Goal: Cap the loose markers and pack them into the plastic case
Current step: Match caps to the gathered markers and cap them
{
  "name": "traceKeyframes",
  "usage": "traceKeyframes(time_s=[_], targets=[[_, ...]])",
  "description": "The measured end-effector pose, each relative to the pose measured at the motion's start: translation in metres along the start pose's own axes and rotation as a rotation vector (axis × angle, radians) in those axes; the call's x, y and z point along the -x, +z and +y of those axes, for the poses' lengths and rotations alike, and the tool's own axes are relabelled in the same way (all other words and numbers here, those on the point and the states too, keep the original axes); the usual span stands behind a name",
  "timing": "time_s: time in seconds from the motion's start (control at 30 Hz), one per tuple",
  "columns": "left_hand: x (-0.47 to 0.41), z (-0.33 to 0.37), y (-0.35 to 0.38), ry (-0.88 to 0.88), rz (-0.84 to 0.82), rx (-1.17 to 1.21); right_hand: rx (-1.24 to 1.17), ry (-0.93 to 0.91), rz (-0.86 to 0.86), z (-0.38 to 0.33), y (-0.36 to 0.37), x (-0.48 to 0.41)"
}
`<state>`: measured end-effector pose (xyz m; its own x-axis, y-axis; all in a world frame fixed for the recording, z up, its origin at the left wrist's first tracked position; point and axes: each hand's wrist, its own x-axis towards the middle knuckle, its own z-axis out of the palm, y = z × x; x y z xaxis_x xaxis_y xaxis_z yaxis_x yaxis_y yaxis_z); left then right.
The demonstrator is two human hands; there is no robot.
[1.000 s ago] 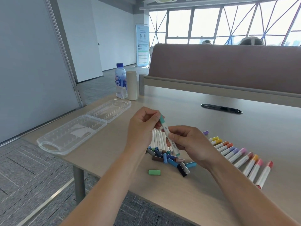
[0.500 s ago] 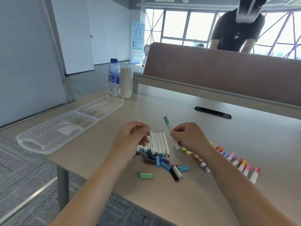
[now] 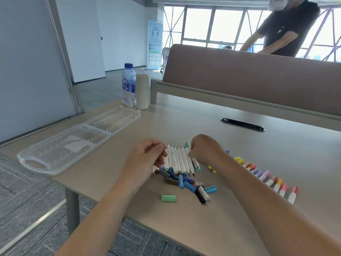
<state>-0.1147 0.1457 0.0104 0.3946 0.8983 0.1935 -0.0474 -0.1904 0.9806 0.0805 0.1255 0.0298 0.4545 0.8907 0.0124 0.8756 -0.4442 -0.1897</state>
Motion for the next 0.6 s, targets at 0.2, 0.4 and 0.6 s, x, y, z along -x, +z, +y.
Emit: traceKeyframes(time_s=[0.2, 0.4, 0.6], targets=[[0.002, 0.002, -0.001, 0.001, -0.001, -0.008, 0.045, 0.072, -0.128, -0.007, 0.0, -0.001], [0.003, 0.002, -0.005, -0.007, -0.009, -0.016, 0.027, 0.12, -0.082, -0.018, 0.001, 0.006], [0.004, 0.001, -0.007, 0.003, 0.002, -0.034, -0.071, 0.098, -0.031, -0.016, -0.006, 0.012]])
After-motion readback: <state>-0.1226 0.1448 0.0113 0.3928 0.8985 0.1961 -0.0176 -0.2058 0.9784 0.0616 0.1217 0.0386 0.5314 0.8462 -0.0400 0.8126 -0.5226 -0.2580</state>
